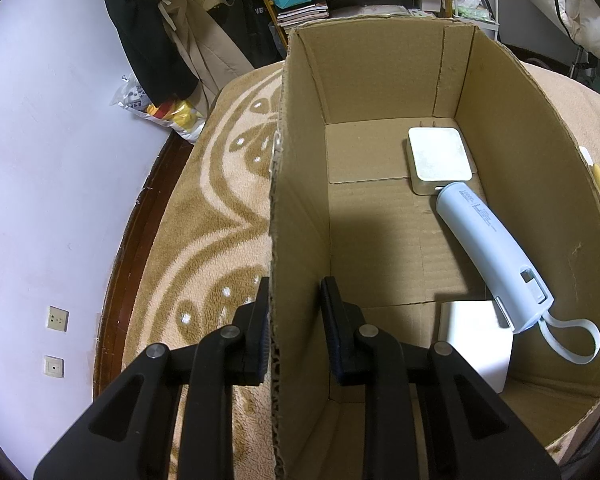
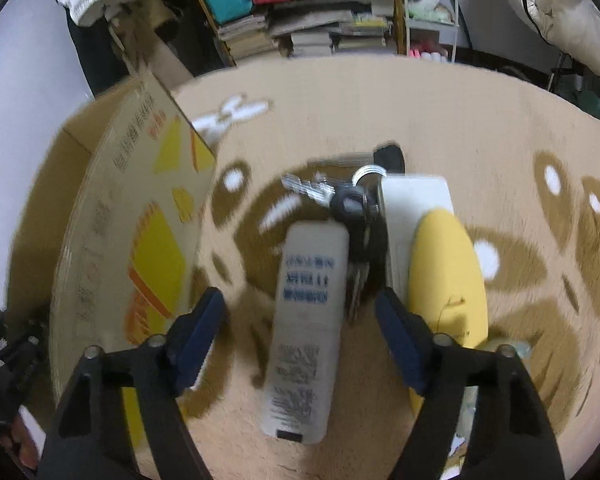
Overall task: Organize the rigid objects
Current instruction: 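Grasp the white spray can in the pile with the right tool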
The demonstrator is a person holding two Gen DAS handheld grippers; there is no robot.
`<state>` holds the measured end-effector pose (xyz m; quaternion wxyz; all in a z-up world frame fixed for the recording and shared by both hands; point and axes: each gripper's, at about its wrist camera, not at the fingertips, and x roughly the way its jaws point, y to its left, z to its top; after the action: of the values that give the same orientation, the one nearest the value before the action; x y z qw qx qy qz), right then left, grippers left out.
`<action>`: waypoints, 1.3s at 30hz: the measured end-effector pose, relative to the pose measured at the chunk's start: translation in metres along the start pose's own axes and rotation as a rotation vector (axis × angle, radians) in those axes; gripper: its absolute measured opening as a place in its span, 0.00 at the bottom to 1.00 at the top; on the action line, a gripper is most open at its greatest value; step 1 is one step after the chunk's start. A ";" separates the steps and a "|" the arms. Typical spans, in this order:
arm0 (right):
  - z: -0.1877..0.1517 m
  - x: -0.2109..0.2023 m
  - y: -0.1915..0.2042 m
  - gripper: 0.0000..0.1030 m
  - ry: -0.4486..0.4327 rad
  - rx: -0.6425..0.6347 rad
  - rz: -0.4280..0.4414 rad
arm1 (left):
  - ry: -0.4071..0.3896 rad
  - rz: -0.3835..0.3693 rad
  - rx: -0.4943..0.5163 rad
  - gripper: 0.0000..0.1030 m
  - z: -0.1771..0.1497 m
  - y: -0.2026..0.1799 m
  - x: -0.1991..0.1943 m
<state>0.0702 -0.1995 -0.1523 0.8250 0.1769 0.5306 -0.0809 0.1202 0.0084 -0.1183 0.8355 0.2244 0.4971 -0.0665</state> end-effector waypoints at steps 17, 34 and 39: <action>-0.021 0.015 0.007 0.52 0.070 -0.049 -0.124 | -0.001 0.000 0.004 0.22 -0.002 -0.001 0.000; -0.005 -0.030 0.028 0.42 -0.090 -0.064 -0.081 | 0.000 -0.004 0.002 0.23 -0.002 0.000 0.000; 0.001 -0.041 0.019 0.41 -0.125 -0.029 -0.061 | 0.001 -0.004 0.001 0.23 -0.002 0.000 0.000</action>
<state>0.0600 -0.1851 -0.1109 0.8562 0.1433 0.4843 -0.1091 0.1190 0.0093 -0.1191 0.8350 0.2240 0.4979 -0.0685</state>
